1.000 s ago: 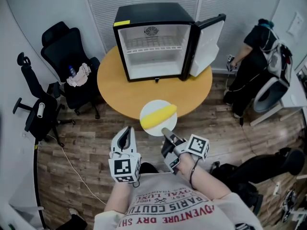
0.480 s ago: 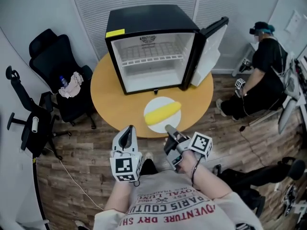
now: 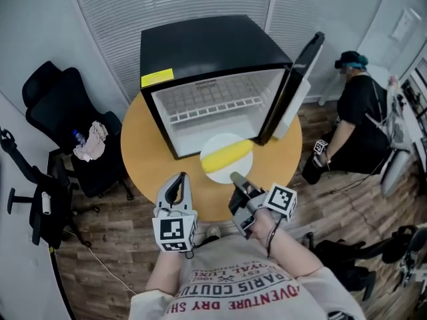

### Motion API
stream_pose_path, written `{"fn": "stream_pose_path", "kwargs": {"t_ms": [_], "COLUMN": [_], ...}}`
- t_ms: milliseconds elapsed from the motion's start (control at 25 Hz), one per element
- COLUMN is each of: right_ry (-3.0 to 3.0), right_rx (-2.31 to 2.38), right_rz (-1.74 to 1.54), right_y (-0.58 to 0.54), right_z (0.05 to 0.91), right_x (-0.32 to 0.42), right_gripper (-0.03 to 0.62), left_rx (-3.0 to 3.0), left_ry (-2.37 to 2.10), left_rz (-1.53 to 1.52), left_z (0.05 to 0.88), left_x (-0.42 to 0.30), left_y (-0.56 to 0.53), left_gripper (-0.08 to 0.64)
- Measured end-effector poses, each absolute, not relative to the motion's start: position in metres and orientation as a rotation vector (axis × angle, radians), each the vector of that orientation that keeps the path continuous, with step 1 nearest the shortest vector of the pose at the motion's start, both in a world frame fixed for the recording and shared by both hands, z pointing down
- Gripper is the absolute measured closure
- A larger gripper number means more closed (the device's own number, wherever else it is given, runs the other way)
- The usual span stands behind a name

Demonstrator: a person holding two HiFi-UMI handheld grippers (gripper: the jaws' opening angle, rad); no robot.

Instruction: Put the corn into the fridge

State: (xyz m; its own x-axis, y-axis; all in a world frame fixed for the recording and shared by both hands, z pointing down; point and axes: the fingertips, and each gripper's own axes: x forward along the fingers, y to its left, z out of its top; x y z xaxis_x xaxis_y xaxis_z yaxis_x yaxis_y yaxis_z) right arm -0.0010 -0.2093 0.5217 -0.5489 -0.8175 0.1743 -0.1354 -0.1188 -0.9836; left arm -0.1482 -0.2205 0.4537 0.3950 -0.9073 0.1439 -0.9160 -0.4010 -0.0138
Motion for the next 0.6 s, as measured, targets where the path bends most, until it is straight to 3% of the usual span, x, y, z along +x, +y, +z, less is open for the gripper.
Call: {"fn": "stream_pose_path", "kwargs": {"t_ms": [600], "right_ry": [1.627], "right_rx": [-1.016], "right_rz": [-1.721], "right_y": [-0.308], "right_z": [0.515], "right_x": [0.005], "right_gripper": [0.555], "left_rx": [2.575], "left_ry": [-1.675], "left_rz": [0.191], "left_z": [0.455], "left_x": [-0.143], "left_y": [-0.3], "left_gripper": [0.531]}}
